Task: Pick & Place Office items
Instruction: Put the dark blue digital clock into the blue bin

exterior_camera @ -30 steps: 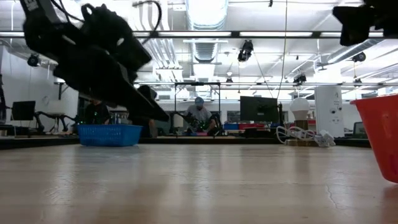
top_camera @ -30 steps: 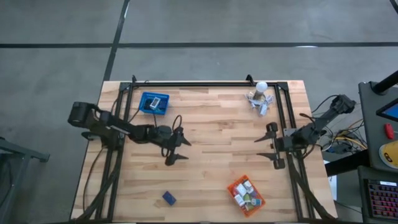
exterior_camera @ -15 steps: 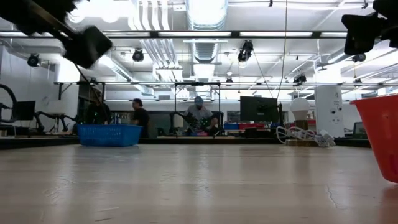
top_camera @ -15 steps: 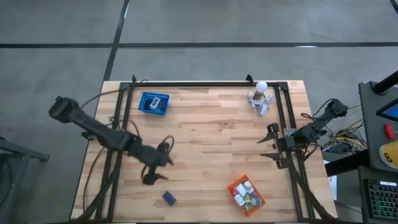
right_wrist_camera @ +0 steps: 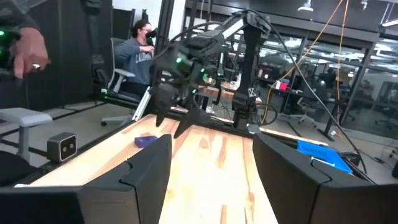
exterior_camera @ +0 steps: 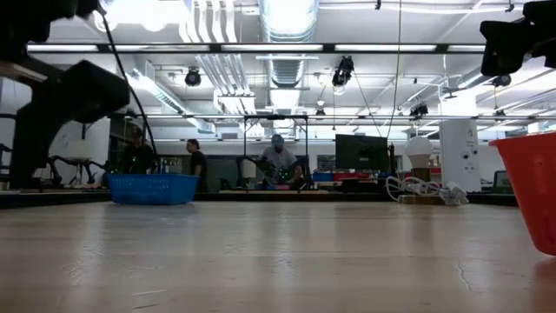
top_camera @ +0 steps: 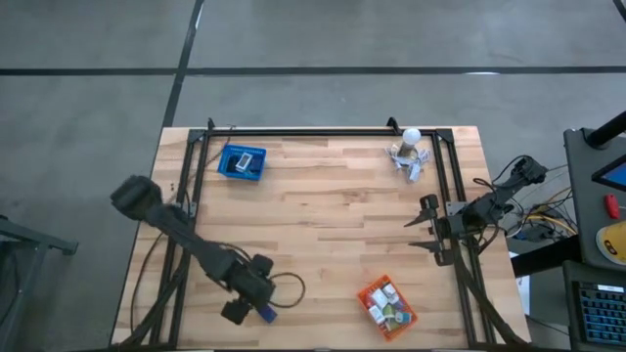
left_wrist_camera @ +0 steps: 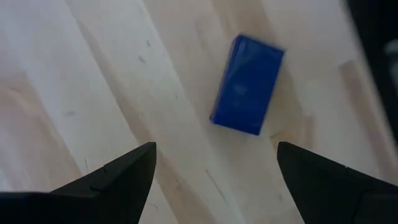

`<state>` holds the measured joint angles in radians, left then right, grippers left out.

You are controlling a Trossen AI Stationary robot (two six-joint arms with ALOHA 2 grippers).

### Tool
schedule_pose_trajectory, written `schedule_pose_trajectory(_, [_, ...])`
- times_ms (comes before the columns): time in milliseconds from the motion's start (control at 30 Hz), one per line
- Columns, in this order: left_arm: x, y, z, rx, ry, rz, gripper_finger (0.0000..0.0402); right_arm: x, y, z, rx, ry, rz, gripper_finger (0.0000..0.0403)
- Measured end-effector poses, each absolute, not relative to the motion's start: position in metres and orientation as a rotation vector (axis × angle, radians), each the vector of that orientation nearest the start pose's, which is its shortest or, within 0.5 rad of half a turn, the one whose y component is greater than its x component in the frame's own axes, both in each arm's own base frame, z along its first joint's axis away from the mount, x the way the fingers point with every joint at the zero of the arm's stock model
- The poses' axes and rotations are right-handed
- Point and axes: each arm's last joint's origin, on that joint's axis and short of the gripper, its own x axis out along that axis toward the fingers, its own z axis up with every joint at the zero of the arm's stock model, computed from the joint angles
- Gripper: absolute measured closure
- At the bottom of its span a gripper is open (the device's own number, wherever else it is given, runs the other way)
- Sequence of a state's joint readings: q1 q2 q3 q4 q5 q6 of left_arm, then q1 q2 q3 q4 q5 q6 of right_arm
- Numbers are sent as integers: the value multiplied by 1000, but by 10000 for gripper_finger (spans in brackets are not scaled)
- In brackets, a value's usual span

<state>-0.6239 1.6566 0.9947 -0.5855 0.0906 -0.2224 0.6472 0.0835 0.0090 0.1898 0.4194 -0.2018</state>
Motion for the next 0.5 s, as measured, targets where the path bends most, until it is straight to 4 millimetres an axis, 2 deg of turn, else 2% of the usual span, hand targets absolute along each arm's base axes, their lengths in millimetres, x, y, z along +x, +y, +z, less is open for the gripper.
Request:
schedule_pose_trajectory(167, [262, -193, 162, 245, 1404, -479, 65, 86, 50, 178, -144, -126, 216, 184])
schedule_pose_trajectory(500, [272, -225, 163, 291, 1311, -576, 65, 86, 50, 176, -150, -104, 195, 184])
